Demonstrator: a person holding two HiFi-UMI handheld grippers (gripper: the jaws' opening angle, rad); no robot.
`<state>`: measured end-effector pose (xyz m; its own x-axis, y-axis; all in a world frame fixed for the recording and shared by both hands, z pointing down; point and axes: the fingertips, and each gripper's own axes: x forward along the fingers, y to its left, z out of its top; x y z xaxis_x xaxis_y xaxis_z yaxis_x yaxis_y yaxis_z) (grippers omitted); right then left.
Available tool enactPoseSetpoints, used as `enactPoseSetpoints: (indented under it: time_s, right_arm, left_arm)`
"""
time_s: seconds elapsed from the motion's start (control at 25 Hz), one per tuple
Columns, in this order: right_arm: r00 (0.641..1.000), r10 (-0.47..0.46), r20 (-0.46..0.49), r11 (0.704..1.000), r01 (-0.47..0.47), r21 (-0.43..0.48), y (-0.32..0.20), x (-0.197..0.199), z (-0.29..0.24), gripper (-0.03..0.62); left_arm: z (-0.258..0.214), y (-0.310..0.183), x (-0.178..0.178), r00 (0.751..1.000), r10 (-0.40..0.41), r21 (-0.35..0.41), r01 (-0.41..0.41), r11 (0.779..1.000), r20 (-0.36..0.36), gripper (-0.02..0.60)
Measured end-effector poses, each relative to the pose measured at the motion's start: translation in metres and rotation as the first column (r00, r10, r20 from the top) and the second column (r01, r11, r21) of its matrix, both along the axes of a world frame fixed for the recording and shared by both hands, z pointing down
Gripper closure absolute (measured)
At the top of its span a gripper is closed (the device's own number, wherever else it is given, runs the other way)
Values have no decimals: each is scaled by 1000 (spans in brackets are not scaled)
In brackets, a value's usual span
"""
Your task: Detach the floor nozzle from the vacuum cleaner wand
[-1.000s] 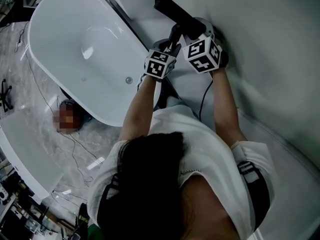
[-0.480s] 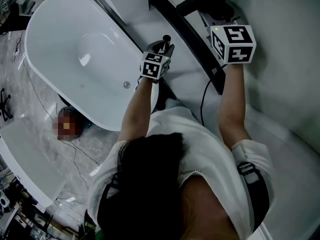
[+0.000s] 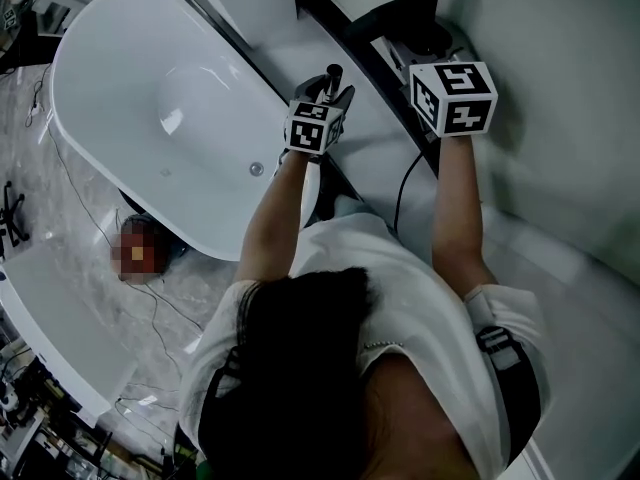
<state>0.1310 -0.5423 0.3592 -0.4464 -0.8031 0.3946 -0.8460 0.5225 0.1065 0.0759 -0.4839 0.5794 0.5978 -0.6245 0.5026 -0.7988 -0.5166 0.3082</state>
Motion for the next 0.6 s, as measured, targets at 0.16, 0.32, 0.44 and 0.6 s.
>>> enactPoseSetpoints:
  time_s: [0.16, 0.32, 0.44, 0.6]
  right_arm:
    - [1000, 10, 4, 1000, -10, 1, 1, 1, -1, 370]
    - [999, 17, 32, 1000, -17, 1, 9, 3, -1, 370]
    - [999, 24, 30, 1000, -24, -2, 15, 3, 1, 370]
    - [998, 19, 58, 1000, -18, -19, 26, 0, 11, 370]
  left_arm:
    - [-11, 0, 2, 1000, 1, 14, -1, 1000, -8, 354]
    - [-20, 10, -7, 1000, -13, 52, 14, 999, -23, 344]
    - [-32, 18, -18, 997, -39, 58, 43, 997, -61, 334]
    - [-62, 28, -33, 988, -92, 129, 108, 986, -123, 328]
